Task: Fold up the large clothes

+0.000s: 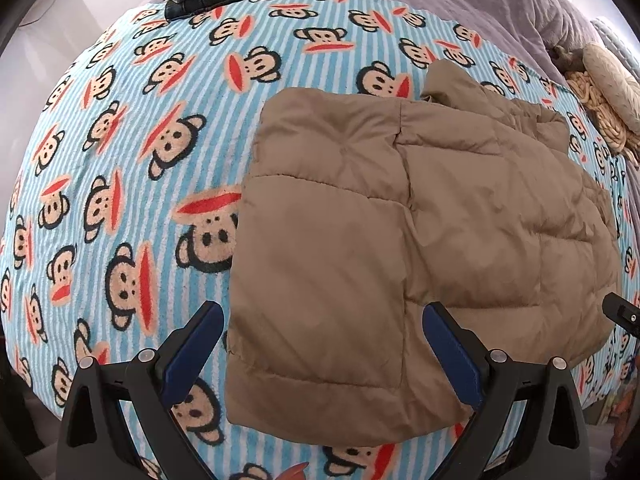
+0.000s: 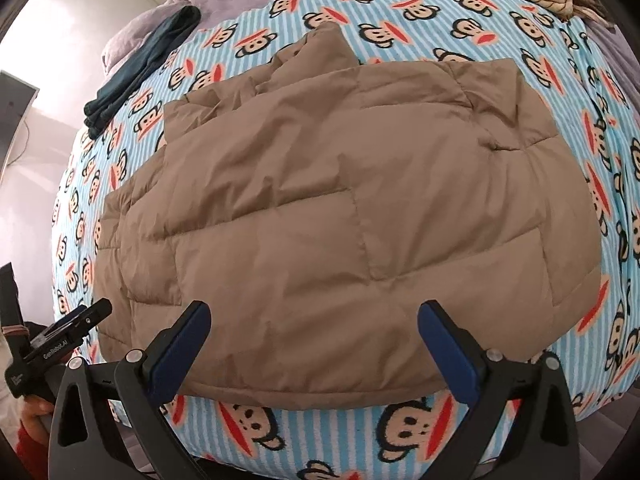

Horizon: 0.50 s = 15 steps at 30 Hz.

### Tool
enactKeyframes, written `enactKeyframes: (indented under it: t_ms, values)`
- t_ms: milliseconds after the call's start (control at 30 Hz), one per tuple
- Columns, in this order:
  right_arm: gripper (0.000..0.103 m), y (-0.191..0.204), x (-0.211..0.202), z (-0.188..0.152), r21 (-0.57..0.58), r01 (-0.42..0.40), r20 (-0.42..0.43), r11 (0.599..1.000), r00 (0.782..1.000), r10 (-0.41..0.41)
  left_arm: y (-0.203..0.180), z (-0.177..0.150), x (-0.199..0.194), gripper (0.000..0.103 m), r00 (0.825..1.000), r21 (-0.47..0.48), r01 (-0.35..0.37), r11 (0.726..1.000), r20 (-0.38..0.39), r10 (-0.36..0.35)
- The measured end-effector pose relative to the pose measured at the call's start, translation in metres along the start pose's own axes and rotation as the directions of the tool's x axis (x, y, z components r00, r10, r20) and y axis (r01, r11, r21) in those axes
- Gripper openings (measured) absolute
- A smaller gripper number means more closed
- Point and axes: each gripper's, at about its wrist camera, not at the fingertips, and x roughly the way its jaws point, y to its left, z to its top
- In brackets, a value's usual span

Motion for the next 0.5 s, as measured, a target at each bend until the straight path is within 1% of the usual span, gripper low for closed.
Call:
enactKeyframes:
  t_ms: [200, 300, 400, 500]
  values:
    - [0.103, 0.007, 0.012, -0.003, -0.005, 0.009, -0.064, 1.0, 0.998, -0.009, 0.003, -0.002, 0.002, 0.1, 1.0, 0.023, -0.016, 1.0, -0.001, 0.016]
    - [0.103, 0.01, 0.012, -0.004, -0.009, 0.012, -0.064, 1.0, 0.998, -0.012, 0.009, 0.0, 0.004, 0.1, 1.0, 0.024, -0.009, 1.0, -0.005, 0.009]
    - [0.103, 0.011, 0.012, -0.004, 0.007, 0.006, -0.058, 1.0, 0.998, -0.006, 0.021, 0.005, 0.004, 0.1, 1.0, 0.024, 0.022, 0.999, 0.004, -0.022]
    - [0.103, 0.012, 0.012, -0.005, 0.023, 0.007, -0.053, 1.0, 0.999, -0.006, 0.039, 0.013, 0.008, 0.1, 0.997, 0.002, 0.083, 0.997, 0.006, -0.083]
